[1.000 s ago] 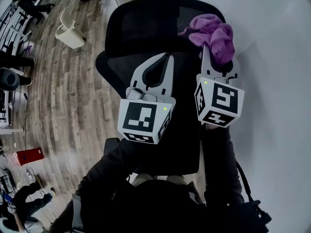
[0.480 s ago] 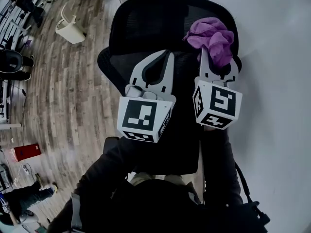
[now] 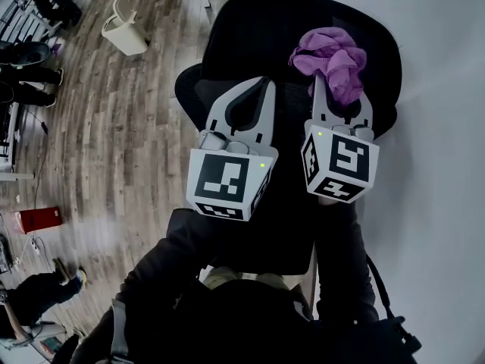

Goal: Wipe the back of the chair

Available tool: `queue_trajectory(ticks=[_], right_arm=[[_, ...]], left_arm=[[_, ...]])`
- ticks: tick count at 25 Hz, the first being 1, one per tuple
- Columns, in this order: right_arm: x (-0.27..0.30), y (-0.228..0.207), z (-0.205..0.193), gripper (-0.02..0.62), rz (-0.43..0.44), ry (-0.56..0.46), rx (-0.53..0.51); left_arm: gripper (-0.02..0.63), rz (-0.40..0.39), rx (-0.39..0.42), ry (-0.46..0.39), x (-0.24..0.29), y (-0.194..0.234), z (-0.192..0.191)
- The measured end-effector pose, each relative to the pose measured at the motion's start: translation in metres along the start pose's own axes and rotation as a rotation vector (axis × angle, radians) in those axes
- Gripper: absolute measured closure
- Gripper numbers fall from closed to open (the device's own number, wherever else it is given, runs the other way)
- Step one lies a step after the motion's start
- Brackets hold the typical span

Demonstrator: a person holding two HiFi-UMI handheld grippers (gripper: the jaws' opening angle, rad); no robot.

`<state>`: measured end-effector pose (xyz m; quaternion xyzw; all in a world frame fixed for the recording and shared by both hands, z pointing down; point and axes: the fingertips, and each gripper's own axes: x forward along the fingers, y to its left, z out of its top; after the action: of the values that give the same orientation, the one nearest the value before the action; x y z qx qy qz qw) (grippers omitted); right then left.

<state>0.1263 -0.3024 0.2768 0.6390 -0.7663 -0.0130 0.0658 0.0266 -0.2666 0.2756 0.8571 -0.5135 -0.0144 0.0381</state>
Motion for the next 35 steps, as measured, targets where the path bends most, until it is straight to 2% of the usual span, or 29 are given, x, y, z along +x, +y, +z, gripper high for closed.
queue_trajectory(ticks=[19, 30, 35], right_arm=[[0.023, 0.107, 0.018, 0.497, 0.16, -0.009, -0.01], [0.023, 0.162, 0.033, 0.497, 0.237, -0.04, -0.002], [0.016, 0.18, 0.044, 0.497, 0.259, -0.075, -0.036]], left_arm=[[0.598, 0.143, -0.003, -0.018, -0.055, 0.082, 0.012], [0.598, 0.211, 0.012, -0.024, -0.09, 0.113, 0.019], [0.598, 0.227, 0.02, -0.03, -0.104, 0.12, 0.021]])
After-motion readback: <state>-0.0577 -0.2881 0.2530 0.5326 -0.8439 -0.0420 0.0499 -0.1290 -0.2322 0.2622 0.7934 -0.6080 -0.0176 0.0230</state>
